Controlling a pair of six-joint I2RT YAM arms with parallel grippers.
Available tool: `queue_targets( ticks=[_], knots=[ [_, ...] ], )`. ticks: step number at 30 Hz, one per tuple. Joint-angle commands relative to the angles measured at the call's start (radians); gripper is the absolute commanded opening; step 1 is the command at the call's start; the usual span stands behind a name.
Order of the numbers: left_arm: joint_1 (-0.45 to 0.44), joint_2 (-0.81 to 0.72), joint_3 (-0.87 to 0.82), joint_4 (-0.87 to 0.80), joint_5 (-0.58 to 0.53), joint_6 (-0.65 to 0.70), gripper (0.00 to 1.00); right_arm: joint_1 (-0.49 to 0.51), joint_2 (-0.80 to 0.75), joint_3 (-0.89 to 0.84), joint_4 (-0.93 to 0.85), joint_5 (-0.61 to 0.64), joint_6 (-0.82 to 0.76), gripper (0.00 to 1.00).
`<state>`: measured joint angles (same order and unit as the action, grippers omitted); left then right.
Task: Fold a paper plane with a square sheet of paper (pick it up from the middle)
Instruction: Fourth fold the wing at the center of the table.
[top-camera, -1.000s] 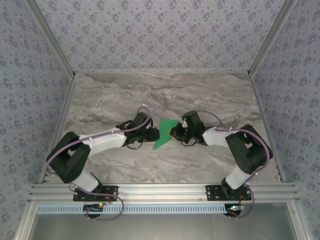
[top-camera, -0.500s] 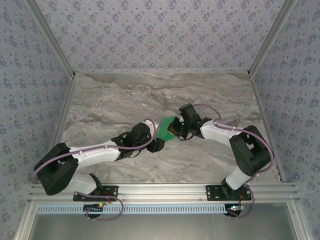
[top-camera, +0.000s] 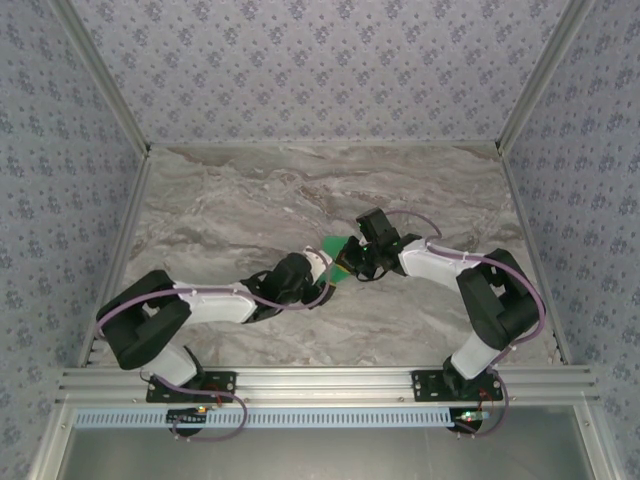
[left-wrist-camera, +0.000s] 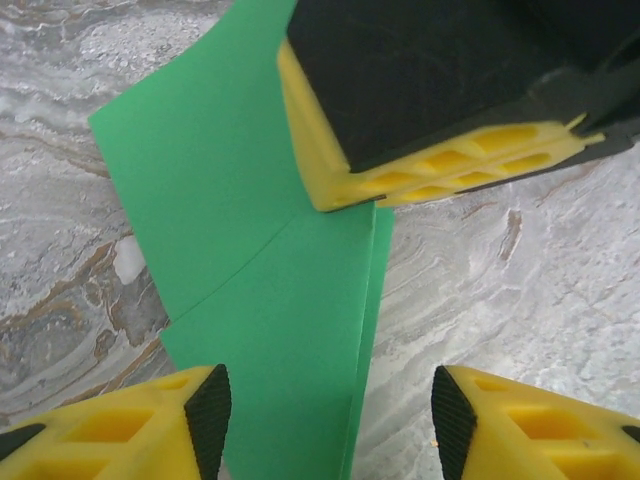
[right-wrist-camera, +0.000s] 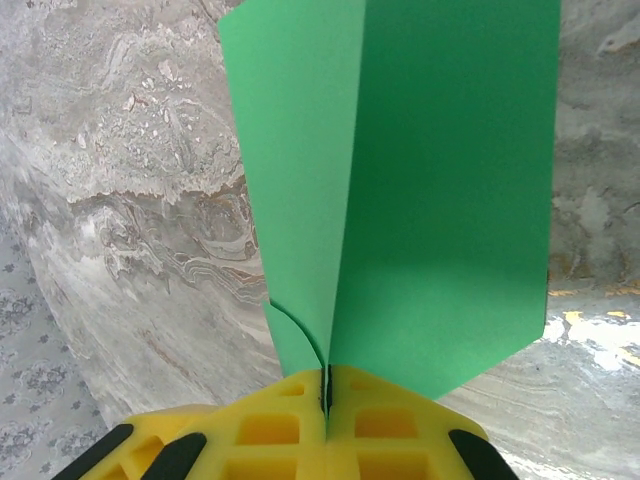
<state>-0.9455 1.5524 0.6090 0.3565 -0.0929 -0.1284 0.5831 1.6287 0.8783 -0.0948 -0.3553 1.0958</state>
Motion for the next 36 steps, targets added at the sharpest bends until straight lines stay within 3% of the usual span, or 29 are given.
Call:
queue_targets(
  ticks=[1, 7, 21, 29, 36],
  knots=[
    [-0.015, 0.037, 0.007, 0.069, -0.081, 0.069, 0.55, -0.001, 0.011, 0.034, -0.041, -0.012, 0.026, 0.04],
    [-0.046, 0.078, -0.044, 0.219, -0.169, 0.144, 0.43, -0.015, 0.011, 0.034, -0.056, -0.026, 0.053, 0.06],
    [-0.057, 0.087, -0.037, 0.187, -0.16, 0.172, 0.15, -0.026, 0.032, 0.064, -0.097, -0.056, 0.047, 0.18],
    [-0.057, 0.086, -0.026, 0.135, -0.093, 0.095, 0.07, -0.051, -0.025, 0.05, -0.133, -0.042, -0.026, 0.51],
    [-0.009, 0.061, -0.029, 0.108, 0.07, -0.09, 0.05, -0.094, -0.158, -0.041, -0.087, 0.002, -0.082, 0.66]
  ],
)
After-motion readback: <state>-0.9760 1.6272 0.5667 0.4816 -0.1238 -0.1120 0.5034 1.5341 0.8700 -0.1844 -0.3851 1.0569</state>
